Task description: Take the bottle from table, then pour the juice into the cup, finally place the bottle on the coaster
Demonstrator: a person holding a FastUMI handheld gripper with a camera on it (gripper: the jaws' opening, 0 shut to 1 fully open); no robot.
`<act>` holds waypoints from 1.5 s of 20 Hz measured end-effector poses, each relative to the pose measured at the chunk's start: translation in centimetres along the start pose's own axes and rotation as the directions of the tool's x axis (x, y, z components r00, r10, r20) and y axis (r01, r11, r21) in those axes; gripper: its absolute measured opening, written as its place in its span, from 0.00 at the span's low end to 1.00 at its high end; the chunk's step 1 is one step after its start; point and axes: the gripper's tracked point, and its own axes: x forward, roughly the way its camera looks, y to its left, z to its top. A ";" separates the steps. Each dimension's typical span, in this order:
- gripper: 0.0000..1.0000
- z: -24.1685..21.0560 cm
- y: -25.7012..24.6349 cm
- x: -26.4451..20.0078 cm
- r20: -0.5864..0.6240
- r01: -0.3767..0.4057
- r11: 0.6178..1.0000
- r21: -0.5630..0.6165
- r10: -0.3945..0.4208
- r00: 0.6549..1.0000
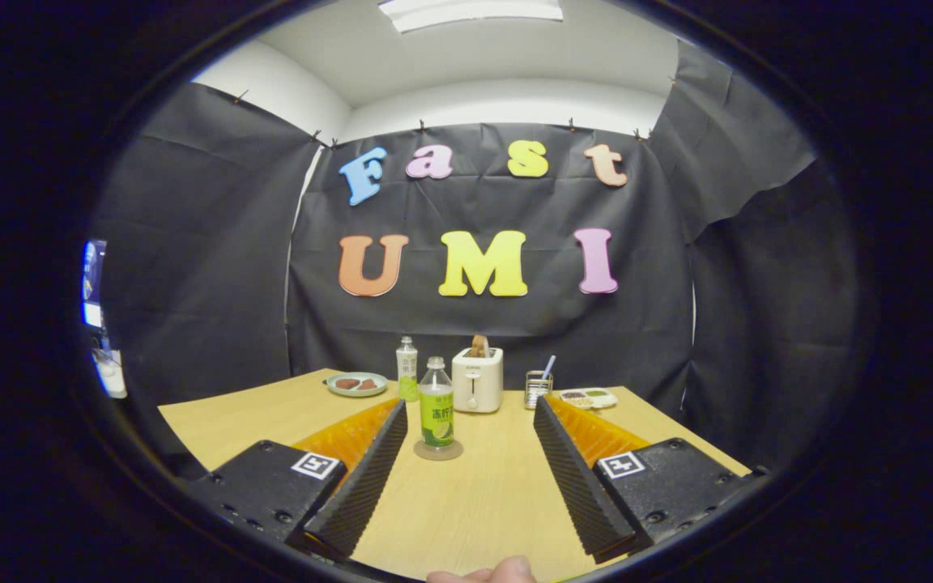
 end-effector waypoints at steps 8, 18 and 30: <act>1.00 -1.1 2.1 0.0 0.007 -0.054 0.998 0.015 0.054 0.999; 1.00 -2.3 3.1 1.2 -0.012 -0.037 0.999 0.010 0.037 0.999; 1.00 -2.1 3.8 1.9 -0.006 -0.008 1.000 -0.001 0.008 1.000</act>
